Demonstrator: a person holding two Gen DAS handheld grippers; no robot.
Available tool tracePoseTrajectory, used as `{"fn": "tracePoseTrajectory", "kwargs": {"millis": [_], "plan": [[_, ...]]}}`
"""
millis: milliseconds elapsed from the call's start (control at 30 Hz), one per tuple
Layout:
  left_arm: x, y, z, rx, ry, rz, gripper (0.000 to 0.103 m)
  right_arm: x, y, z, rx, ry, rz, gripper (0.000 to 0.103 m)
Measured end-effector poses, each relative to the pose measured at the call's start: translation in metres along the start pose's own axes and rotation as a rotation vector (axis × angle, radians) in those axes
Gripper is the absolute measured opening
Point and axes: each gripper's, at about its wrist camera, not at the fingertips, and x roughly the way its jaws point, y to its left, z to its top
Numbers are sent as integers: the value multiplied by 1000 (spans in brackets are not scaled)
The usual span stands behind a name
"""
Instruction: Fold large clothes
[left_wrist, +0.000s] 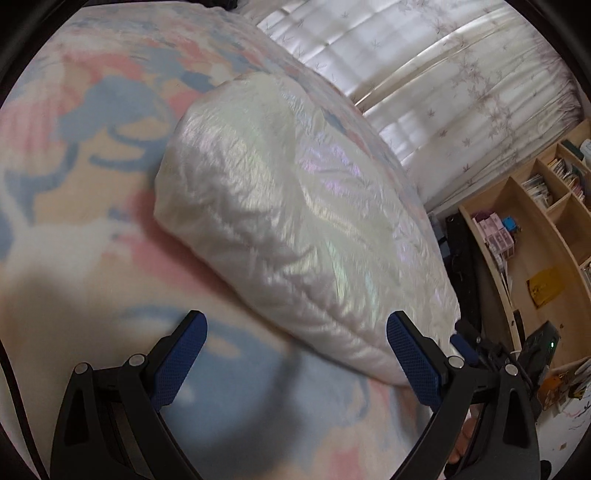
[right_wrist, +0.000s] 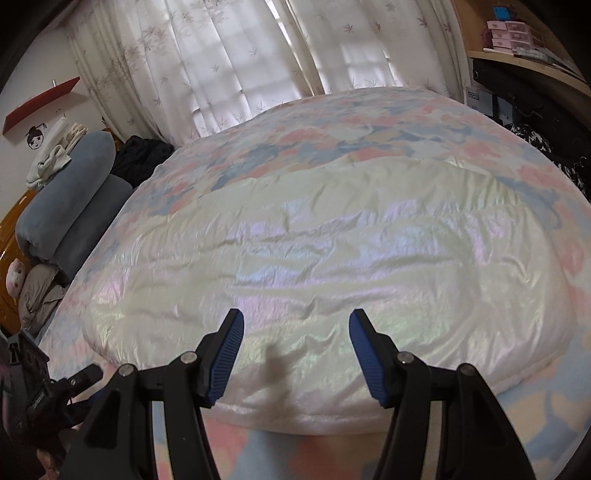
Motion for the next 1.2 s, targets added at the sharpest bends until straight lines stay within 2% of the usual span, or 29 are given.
{"fn": "tracePoseTrajectory", "kwargs": {"millis": [167,300,500,567,600,633,667,733,767,967,1200], "plan": [[26,10,23,-51,-13,-4,97,6,4,-1,3,7,21,59],[53,10,46,-67,-10,24,97,14,10,7,-3,3,31,59],[71,4,52,-33,-32,45,100,33,26,47,-22,-65,-1,59],[70,5,50,-15,-43,41,100,51,34,67,-33,-69,-21,58],[70,5,50,-12,-47,38,100,59,37,74,-39,-70,-32,53],[70,6,50,-12,-49,34,101,73,43,84,-54,-69,-54,43],[71,5,51,-12,-50,32,101,83,46,89,-65,-67,-64,38],[72,5,50,-7,-54,30,101,110,53,97,-89,-47,-96,19],[72,5,50,0,-58,30,101,123,53,98,-88,-31,-105,16],[76,6,50,15,-74,13,102,170,42,80,-88,15,-113,11],[80,4,51,13,-88,-8,102,183,40,63,-101,-33,-117,11]]}}
